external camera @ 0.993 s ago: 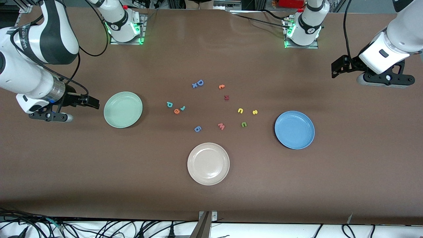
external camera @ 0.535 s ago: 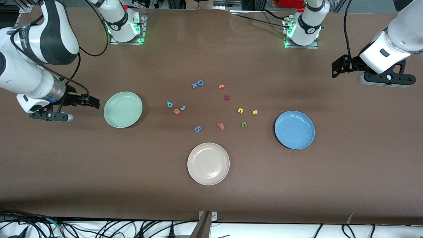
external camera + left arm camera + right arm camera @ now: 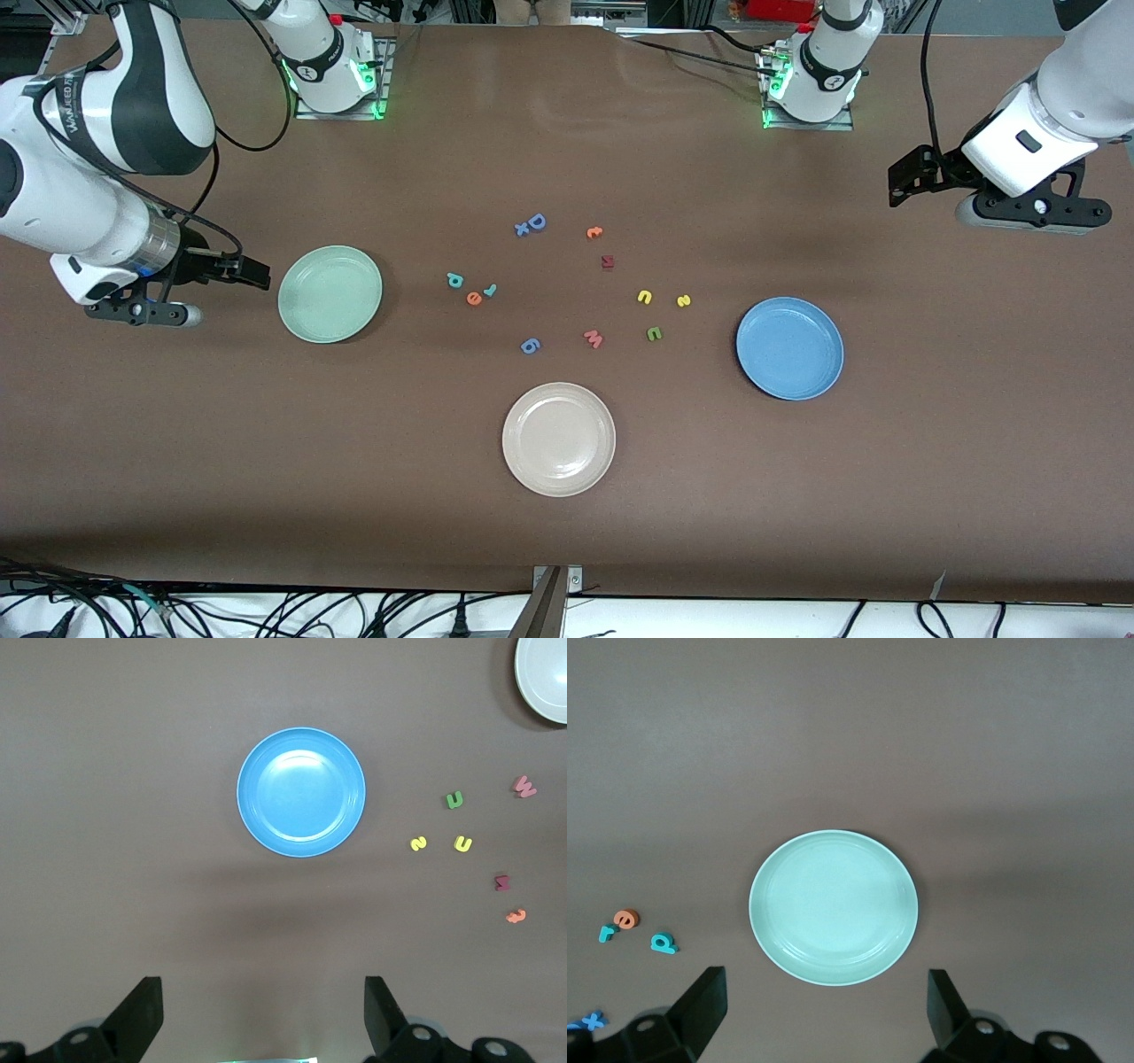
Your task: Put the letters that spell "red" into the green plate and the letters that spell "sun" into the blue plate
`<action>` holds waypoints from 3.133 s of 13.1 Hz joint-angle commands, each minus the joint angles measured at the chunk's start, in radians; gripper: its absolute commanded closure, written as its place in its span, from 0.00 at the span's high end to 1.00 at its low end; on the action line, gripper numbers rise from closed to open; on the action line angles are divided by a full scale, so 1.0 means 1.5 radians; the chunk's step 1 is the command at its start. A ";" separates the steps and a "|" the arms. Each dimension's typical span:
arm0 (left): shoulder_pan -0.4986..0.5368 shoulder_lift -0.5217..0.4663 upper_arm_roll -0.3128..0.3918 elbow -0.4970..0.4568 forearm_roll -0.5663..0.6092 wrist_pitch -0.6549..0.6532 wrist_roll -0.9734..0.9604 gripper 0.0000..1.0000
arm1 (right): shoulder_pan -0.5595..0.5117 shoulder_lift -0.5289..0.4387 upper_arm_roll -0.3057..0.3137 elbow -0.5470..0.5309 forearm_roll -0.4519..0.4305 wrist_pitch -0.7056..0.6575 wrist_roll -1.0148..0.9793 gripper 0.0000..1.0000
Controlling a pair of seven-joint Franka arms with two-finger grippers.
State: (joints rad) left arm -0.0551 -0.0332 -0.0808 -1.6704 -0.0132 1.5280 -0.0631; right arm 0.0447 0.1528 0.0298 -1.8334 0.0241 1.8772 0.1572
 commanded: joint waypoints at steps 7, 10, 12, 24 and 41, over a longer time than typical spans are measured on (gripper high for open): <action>-0.005 -0.008 0.000 0.006 0.005 -0.012 -0.005 1.00 | 0.005 0.001 -0.002 0.005 0.004 -0.003 -0.004 1.00; -0.006 -0.008 0.000 0.006 0.005 -0.012 -0.005 1.00 | 0.005 0.001 -0.002 0.004 0.005 -0.005 -0.002 0.99; -0.006 -0.007 0.000 0.006 0.005 -0.011 -0.005 1.00 | 0.011 0.003 -0.002 0.004 0.005 -0.005 0.009 0.99; -0.009 -0.007 0.000 0.006 0.006 -0.010 -0.005 1.00 | 0.152 0.065 0.000 0.004 0.014 0.038 0.185 0.99; -0.010 -0.007 0.000 0.006 0.006 -0.006 -0.005 1.00 | 0.281 0.215 0.019 -0.106 0.015 0.256 0.325 0.96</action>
State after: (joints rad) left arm -0.0650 -0.0332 -0.0818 -1.6698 -0.0132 1.5279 -0.0631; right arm 0.4566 0.4591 0.0504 -1.9804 0.0308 2.2361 0.6274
